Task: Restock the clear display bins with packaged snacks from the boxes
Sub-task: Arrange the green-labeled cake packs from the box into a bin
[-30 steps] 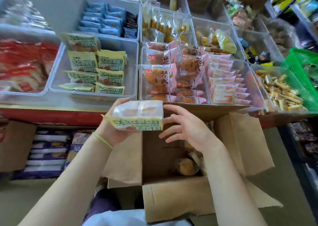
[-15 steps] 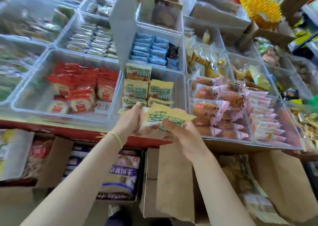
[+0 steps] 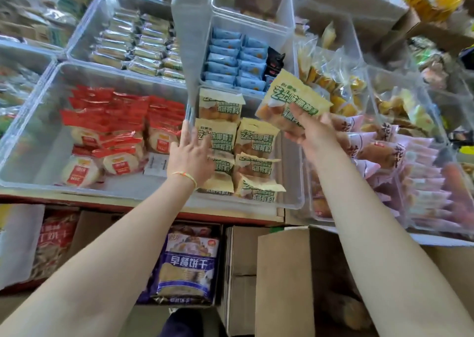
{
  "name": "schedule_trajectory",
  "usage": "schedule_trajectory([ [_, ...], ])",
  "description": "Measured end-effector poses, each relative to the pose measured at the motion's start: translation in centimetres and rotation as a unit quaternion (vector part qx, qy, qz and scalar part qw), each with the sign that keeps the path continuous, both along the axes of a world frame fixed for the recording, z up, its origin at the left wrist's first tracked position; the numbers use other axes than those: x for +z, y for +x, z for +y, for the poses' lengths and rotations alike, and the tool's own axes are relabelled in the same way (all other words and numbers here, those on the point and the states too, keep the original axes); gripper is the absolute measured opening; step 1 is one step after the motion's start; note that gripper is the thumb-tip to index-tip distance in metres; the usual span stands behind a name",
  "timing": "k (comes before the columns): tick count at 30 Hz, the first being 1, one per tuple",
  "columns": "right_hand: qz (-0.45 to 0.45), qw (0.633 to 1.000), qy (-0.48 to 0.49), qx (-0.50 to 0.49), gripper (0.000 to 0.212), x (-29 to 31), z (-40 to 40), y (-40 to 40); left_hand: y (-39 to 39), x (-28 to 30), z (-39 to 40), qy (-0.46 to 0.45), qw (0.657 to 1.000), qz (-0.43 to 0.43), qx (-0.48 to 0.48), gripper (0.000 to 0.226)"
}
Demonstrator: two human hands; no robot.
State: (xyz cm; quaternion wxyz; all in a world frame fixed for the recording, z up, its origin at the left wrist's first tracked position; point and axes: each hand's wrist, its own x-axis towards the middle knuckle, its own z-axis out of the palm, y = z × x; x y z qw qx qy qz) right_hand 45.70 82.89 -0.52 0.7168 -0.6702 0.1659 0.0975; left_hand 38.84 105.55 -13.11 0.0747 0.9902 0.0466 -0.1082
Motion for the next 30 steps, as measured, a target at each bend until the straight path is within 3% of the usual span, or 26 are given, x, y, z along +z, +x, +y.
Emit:
schedule_trajectory([
  [4,-0.003,0.996,-0.058,0.071,0.047,-2.6,0.4,6.1,0.4,-0.1,0.0,-0.016,1.000,-0.016,0.010,0.068],
  [8,0.068,0.978,-0.142,0.136,0.062,-7.4,0.0,9.5,0.3,0.0,-0.1,-0.021,0.999,-0.021,0.013,0.062],
  [13,0.056,0.971,-0.199,0.120,0.052,-10.8,0.5,10.7,0.4,0.4,-0.1,-0.037,0.999,-0.013,0.014,0.059],
  [19,0.051,0.942,-0.306,0.127,0.073,-11.6,1.7,10.8,0.5,0.4,-0.1,-0.039,0.999,-0.012,0.017,0.059],
  [24,0.073,0.928,-0.356,0.082,0.070,-11.7,2.6,9.9,0.5,0.5,-0.2,-0.034,0.999,-0.008,0.016,0.059],
  [27,0.045,0.928,-0.369,0.027,0.064,-11.0,3.4,7.8,0.5,0.3,-0.2,-0.035,0.999,-0.018,0.016,0.060],
  [30,-0.083,0.894,-0.440,0.004,0.069,-8.4,4.2,2.8,0.5,-0.1,0.0,-0.041,0.999,-0.026,0.016,0.061],
])
